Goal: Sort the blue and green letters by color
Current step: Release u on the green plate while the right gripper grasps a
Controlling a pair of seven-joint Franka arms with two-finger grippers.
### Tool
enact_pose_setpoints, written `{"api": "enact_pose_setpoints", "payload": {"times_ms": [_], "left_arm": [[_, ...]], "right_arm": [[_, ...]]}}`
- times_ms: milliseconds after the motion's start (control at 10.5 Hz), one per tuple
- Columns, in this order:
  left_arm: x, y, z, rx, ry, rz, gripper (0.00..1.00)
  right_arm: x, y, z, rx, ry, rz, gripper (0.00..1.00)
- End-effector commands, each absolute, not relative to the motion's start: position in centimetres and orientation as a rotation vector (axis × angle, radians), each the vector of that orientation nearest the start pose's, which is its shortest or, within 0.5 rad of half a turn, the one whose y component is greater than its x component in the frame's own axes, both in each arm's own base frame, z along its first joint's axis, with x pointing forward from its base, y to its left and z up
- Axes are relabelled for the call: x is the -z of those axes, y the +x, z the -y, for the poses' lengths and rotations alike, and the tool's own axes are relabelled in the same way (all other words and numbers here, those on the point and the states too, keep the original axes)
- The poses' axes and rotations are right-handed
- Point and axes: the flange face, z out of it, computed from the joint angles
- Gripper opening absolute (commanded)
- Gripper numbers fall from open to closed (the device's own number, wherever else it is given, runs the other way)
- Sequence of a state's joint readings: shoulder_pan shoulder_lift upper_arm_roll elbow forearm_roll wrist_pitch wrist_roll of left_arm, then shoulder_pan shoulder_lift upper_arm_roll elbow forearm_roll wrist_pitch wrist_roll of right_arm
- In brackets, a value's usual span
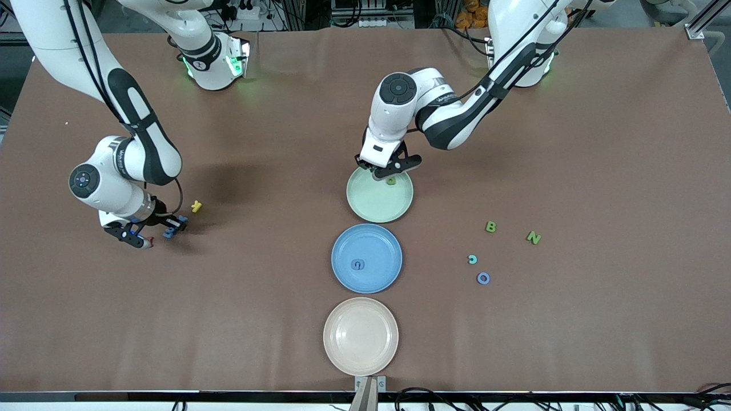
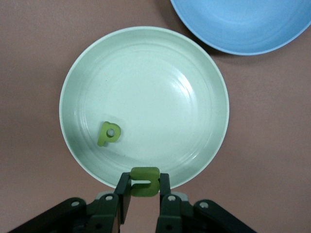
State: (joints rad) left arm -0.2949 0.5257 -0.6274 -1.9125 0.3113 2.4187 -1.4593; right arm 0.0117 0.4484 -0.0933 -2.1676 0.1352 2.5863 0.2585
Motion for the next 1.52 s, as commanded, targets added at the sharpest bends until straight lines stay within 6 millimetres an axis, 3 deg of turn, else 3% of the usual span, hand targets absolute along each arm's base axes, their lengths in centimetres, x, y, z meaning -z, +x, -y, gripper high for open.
{"api": "enact_pose_setpoints", "payload": {"times_ms": [0,380,665,760,855,1140,1425], "left_arm": [[-25.1,39.3,51.0,-0.099,-3.179,0.647,0.00],[-23.5,40.9,51.0,-0.055,-3.153,0.675,0.00],[-22.4,43.7,50.9,-0.032,-3.146,0.727,0.00],[-22.2,43.8,50.7,-0.016,-3.140,0.723,0.14],[-22.1,44.0,50.4,0.009,-3.145,0.662,0.99],[-21.7,44.8,49.1,0.039,-3.129,0.608,1.00],[-21.3,46.2,45.0,0.029,-3.100,0.542,1.00]], "right_arm": [[-20.5,57.5,4.8,-0.060,-3.019,-0.705,0.10],[-25.5,62.1,2.4,-0.026,-2.976,-0.786,0.11],[-27.6,64.8,-2.3,0.019,-2.822,-0.870,0.10],[-27.9,65.5,-4.1,0.026,-2.793,-0.872,0.11],[-27.9,66.2,-5.7,0.037,-2.792,-0.846,0.12],[-28.7,67.6,-13.1,0.076,-2.797,-0.720,0.11],[-28.0,68.0,-22.0,0.067,-2.761,-0.666,0.11]]}}
